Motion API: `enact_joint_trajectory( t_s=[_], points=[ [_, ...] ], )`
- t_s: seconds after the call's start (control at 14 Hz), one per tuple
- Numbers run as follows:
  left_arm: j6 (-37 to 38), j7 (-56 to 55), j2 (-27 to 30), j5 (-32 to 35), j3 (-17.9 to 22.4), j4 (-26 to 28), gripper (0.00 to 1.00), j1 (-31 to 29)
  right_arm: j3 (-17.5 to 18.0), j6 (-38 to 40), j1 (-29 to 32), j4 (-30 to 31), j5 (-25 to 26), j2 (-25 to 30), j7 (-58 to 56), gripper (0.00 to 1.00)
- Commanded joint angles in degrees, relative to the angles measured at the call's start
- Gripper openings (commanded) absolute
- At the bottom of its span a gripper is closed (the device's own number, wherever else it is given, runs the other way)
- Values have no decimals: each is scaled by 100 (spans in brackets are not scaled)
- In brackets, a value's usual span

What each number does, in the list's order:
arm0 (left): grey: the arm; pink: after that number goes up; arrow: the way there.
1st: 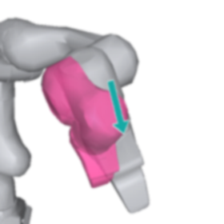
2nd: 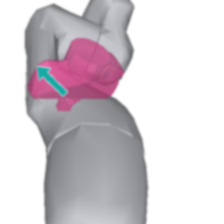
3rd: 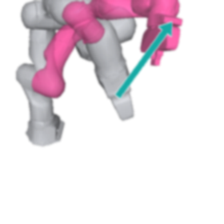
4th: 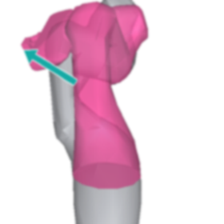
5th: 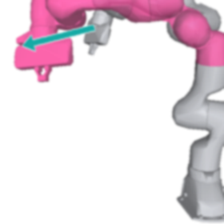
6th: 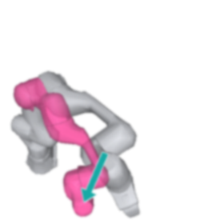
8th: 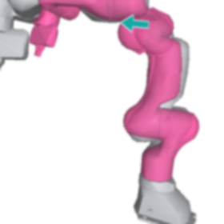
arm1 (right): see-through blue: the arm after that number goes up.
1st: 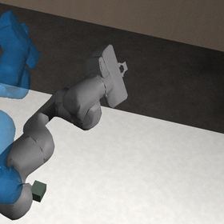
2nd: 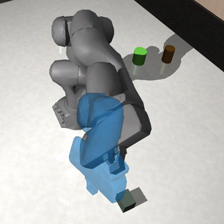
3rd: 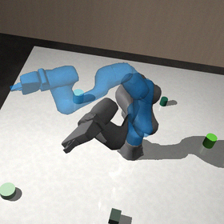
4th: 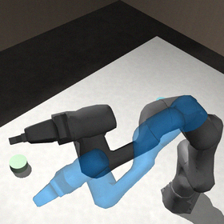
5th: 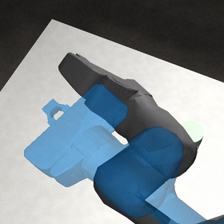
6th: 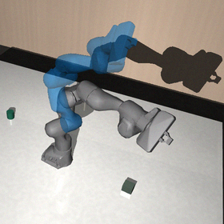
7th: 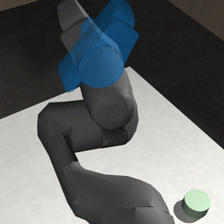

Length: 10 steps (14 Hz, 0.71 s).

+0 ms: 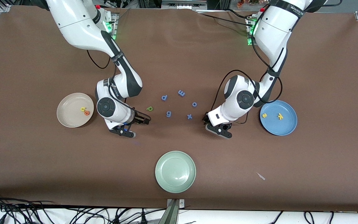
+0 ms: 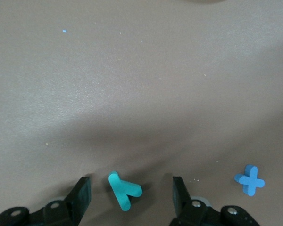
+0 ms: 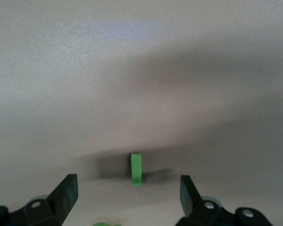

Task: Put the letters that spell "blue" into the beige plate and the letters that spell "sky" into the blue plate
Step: 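Grasp the green bar with the right gripper while the left grasps teal letter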

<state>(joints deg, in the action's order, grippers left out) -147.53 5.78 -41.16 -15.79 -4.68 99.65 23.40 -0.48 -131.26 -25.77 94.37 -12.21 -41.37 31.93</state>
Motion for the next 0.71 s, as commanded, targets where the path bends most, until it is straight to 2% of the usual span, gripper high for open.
enact_joint_trajectory(
  t_s=[0.0,0.14,0.21,0.36,0.64],
  points=[
    [5,-25,-42,-91,64,-52,78,68,13,-31,-33,-129,-62,-160,68,52],
    [14,-25,-59,-91,64,-7,75,68,13,-66,-51,-112,-53,-187,68,29],
    [14,-42,-76,-99,64,-16,68,77,13,-66,-51,-112,-53,-195,68,18],
    [14,-42,-120,-99,64,-42,64,112,4,-66,-51,-112,-62,-213,68,1],
    [14,2,-120,-91,73,-7,32,112,-75,39,-42,-86,26,-47,-28,0]
  ],
)
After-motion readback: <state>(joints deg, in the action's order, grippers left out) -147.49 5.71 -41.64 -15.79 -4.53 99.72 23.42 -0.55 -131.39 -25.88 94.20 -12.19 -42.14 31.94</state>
